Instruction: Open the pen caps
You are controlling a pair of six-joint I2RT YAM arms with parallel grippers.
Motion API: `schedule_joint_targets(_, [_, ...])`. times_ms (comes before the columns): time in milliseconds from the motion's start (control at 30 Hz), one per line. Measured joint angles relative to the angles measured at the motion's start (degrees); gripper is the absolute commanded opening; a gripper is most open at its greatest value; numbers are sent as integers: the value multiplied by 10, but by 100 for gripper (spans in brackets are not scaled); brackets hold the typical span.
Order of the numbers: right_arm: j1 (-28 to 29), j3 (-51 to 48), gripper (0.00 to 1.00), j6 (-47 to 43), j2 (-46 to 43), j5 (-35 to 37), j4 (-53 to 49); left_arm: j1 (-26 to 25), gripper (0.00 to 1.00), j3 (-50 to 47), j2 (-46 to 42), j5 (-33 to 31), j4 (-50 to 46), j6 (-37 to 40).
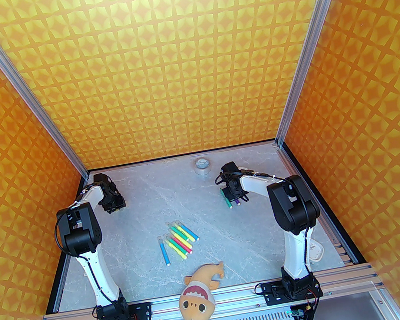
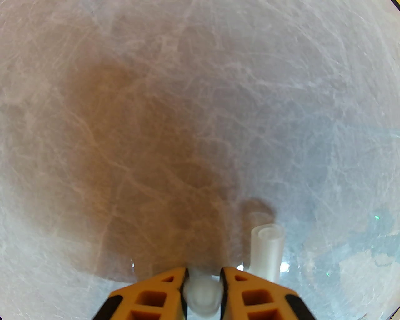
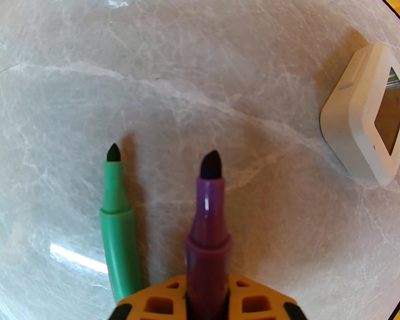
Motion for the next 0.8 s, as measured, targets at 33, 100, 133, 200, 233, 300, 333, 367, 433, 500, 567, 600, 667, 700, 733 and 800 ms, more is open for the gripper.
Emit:
schedule_joint_targets(33, [0, 1, 21, 0, 0, 0, 0, 0, 27, 0, 0, 0, 0, 0])
schedule_joint_targets(100, [0, 2, 22, -1, 1, -2, -2, 0, 28, 0, 0, 2, 0, 0])
schedule_joint_targets(133, [-1, 3, 22, -2, 1, -2, -3, 0, 28, 0, 0, 3, 0, 0])
schedule_joint_targets(200, [-2, 3, 23, -2, 1, -4, -3, 0, 29, 0, 0, 4, 0, 0])
schedule_joint_targets(233, [-2, 3, 23, -2, 1, -4, -3, 0, 30, 0, 0, 5, 0, 0])
schedule_joint_targets(300, [-2, 3, 25, -2, 1, -4, -3, 0, 30, 0, 0, 5, 0, 0])
schedule_joint_targets(333, [-2, 3, 25, -2, 1, -4, -3, 0, 30, 0, 0, 5, 0, 0])
schedule_joint_targets(367, [-2, 3, 25, -3, 1, -4, -3, 0, 30, -1, 0, 5, 1, 0])
schedule_joint_targets(433, [-2, 3, 27, -4, 1, -5, -4, 0, 33, -9, -4, 6, 10, -1])
schedule_joint_targets(500, [-3, 4, 27, -4, 1, -7, -4, 0, 34, -24, -13, 10, 24, -3])
schedule_joint_targets(567, [-4, 4, 28, -4, 1, -9, -5, 0, 35, -34, -20, 13, 29, -3])
schedule_joint_targets(600, [-4, 4, 28, -4, 1, -9, -5, 0, 35, -38, -22, 14, 30, -3])
schedule_joint_targets(667, [-4, 4, 28, -4, 1, -9, -5, 0, 36, -47, -29, 15, 33, -3])
schedule_joint_targets(700, [-4, 4, 28, -4, 1, -9, -5, 0, 36, -56, -35, 16, 37, -5])
schedule_joint_targets(733, [-4, 4, 28, -4, 1, -9, -5, 0, 37, -65, -43, 16, 40, -5])
schedule_joint_targets(800, [-4, 4, 30, -4, 1, -9, -6, 0, 38, -84, -62, 17, 41, -9])
